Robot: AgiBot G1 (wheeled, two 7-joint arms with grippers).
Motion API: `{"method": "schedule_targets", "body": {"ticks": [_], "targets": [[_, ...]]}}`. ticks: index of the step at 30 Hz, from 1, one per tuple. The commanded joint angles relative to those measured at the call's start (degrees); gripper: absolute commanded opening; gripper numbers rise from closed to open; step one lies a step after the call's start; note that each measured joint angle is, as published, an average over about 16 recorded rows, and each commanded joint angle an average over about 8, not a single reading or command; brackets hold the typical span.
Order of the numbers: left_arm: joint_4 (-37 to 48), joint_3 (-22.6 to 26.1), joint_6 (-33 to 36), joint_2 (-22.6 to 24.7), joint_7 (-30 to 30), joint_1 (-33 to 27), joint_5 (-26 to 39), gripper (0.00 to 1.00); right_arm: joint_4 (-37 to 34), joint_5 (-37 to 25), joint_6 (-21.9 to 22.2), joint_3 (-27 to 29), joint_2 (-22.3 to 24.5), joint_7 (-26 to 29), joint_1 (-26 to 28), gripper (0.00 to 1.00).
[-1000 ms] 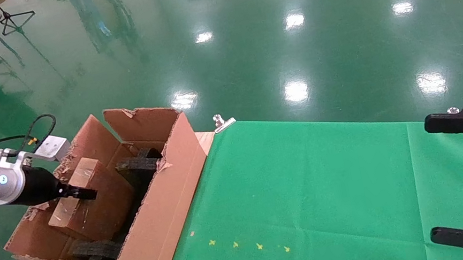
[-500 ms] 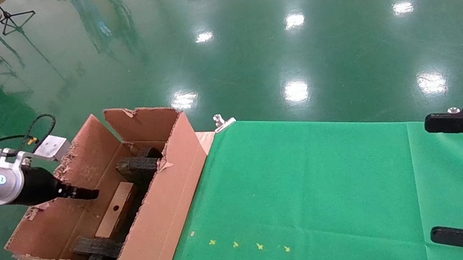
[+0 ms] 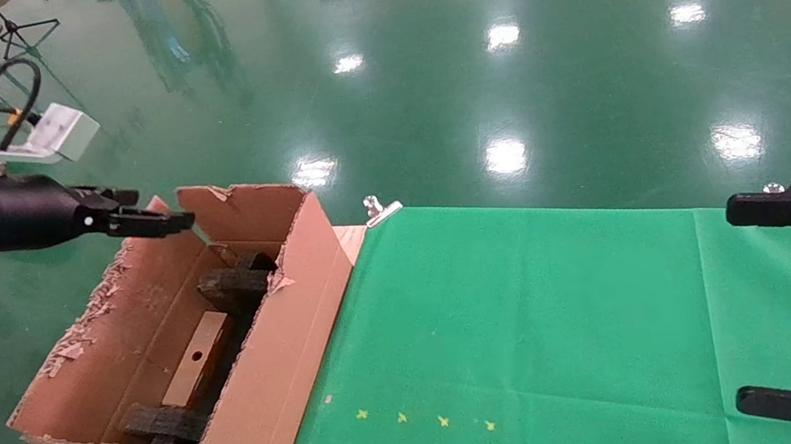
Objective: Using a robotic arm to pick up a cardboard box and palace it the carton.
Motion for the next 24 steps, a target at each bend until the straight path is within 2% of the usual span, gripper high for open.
{"method": "schedule_targets", "body": {"ticks": [1,7,24], "targets": [[-0.3,-0.1,0.3,-0.1,0.0,-0.2,-0.2,1.0,0.0,0.0,0.0,0.0,0.0,0.0,0.0,1.0],[-1.3,-0.6,0.3,0.0,0.7,1.5,-1.8,1.0,0.0,0.0,0.0,0.0,0.0,0.0,0.0,1.0],[-14.1,-6.7,3.7,-0.4,6.5,13.6,-19.0,1.0,0.0,0.0,0.0,-0.1,0.0,0.0,0.0,1.0]]}}
